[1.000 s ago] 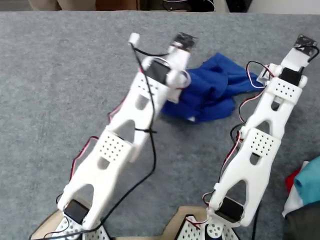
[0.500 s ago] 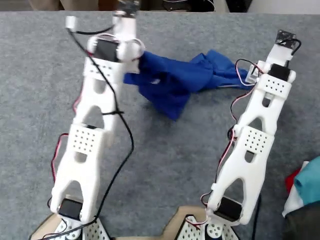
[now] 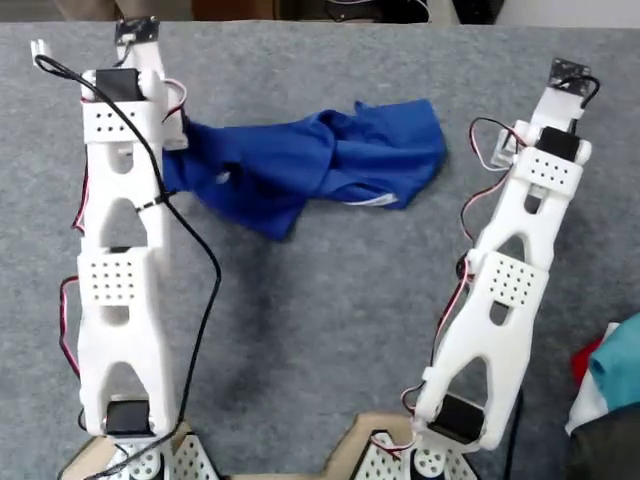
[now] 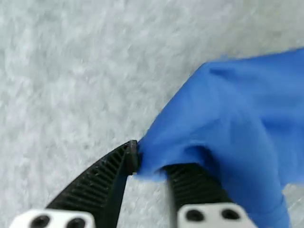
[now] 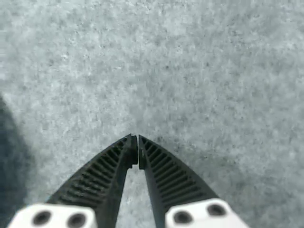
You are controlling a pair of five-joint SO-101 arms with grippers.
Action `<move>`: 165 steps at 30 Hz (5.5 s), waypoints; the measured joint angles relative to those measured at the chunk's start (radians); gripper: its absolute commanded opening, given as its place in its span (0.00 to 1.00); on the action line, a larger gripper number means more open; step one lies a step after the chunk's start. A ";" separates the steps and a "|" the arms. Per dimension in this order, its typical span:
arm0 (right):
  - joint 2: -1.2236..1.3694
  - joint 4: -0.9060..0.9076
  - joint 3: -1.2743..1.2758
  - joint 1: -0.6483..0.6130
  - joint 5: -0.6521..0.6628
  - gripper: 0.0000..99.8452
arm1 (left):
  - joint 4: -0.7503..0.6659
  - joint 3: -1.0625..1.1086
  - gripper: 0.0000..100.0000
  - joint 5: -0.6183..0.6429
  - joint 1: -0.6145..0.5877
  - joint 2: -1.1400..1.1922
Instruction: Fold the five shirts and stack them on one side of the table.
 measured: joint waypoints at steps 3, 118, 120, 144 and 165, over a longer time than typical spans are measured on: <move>0.000 0.037 0.000 -0.005 0.000 0.01 | 0.000 0.091 0.27 0.000 -0.014 -0.049; 0.075 -0.450 0.051 -0.305 -0.086 0.01 | -0.400 0.835 0.10 -0.284 0.394 -0.212; 0.075 -0.450 0.051 -0.305 -0.086 0.01 | -0.411 0.835 0.08 -0.284 0.396 -0.212; 0.051 -0.313 -0.066 -0.315 -0.103 0.01 | -0.130 0.129 0.02 -0.287 0.284 -0.204; -0.606 -0.141 -0.068 -0.318 -0.153 0.01 | 0.002 -0.252 0.02 -0.287 0.262 -0.466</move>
